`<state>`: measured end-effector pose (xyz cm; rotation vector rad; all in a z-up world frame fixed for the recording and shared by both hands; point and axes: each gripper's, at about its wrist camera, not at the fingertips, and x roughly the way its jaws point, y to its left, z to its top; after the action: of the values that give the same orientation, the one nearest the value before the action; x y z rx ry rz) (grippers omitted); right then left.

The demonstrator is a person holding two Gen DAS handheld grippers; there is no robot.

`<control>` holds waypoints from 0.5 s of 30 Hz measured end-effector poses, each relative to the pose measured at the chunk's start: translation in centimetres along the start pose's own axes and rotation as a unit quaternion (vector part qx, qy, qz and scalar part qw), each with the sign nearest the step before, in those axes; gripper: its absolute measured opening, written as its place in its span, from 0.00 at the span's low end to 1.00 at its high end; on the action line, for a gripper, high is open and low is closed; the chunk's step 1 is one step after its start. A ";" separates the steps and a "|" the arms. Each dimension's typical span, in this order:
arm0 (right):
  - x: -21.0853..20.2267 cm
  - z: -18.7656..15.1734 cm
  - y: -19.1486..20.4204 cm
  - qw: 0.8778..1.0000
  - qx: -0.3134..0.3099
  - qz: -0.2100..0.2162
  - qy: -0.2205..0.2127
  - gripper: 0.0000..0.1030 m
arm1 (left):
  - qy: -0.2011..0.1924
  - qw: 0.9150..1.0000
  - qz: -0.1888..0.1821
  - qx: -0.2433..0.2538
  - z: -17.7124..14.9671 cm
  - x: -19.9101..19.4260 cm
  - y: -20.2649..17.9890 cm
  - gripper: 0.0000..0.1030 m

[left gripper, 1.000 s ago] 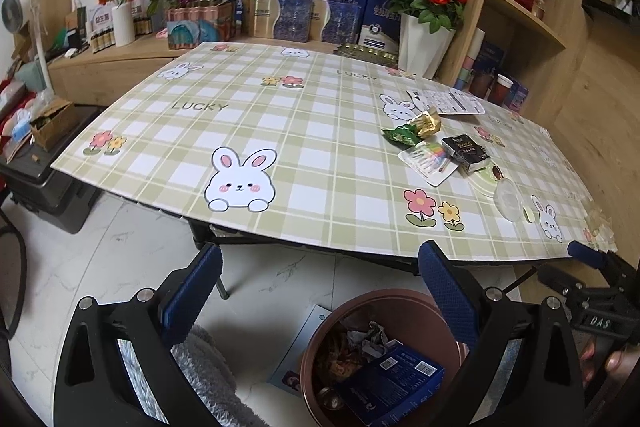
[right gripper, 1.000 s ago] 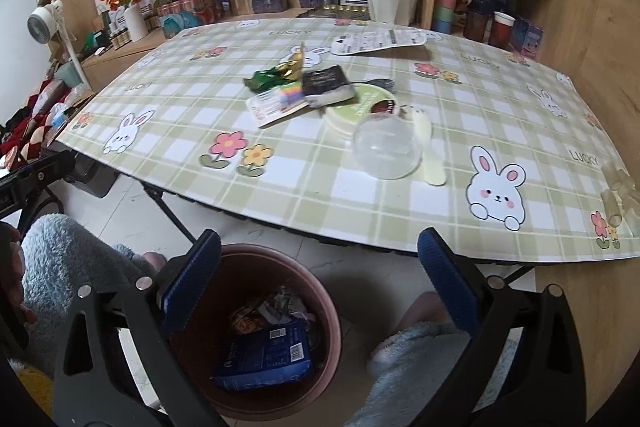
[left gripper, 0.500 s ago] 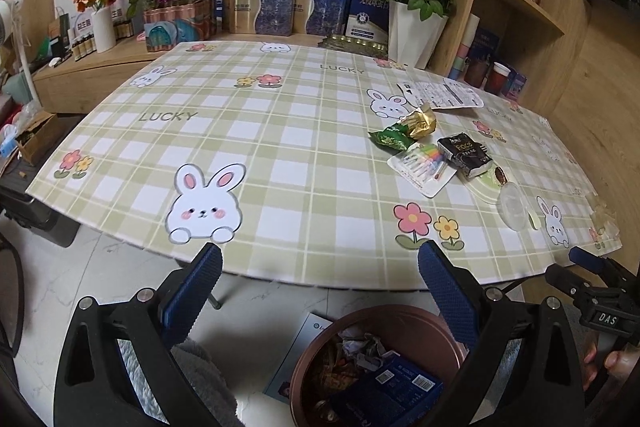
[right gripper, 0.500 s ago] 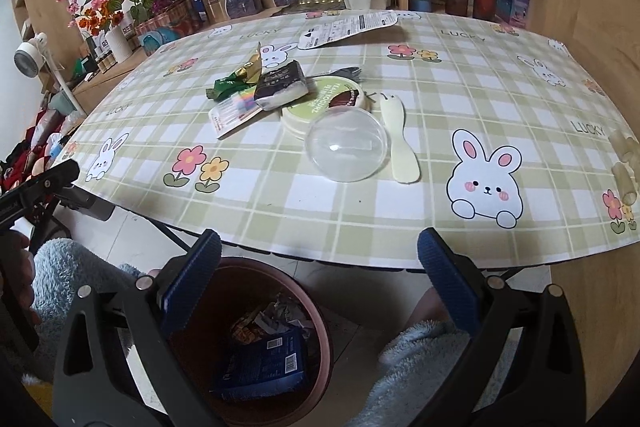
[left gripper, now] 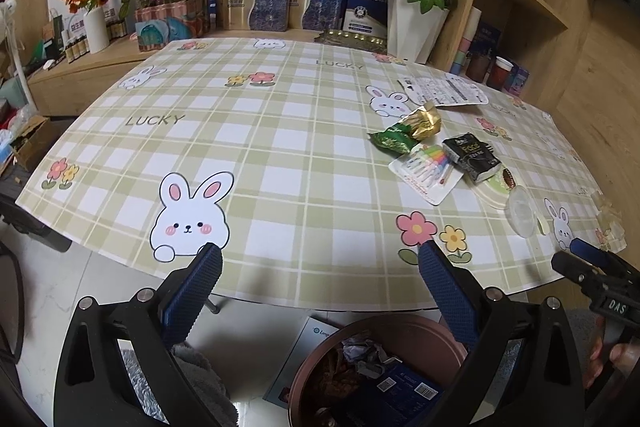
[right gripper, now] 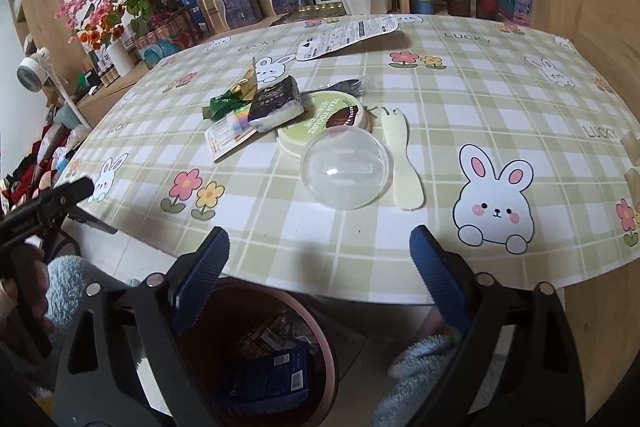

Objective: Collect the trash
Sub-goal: 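Move both grippers back over the table toward the remaining items, then grasp the clear round lid with the right gripper while the left gripper grasps the green-gold wrapper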

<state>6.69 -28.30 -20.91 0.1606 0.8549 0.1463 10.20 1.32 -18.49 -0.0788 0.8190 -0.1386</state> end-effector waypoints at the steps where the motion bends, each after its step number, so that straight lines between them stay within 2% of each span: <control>1: 0.3 0.1 -0.1 1.000 0.005 0.002 0.001 0.84 | 0.001 1.000 0.001 -0.001 0.0 0.1 0.1 0.93; 9: 3.3 1.2 -0.8 0.999 0.028 0.007 0.018 0.71 | 0.008 1.000 0.002 -0.005 -0.2 0.6 0.5 0.93; 15: 4.8 1.8 -0.8 0.999 0.047 0.013 0.023 0.70 | 0.013 1.000 0.002 -0.008 -0.4 1.0 0.6 0.93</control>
<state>11.21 -28.35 -23.44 0.2580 0.9055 0.1334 10.61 1.78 -19.53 -0.0909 0.8469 -0.1304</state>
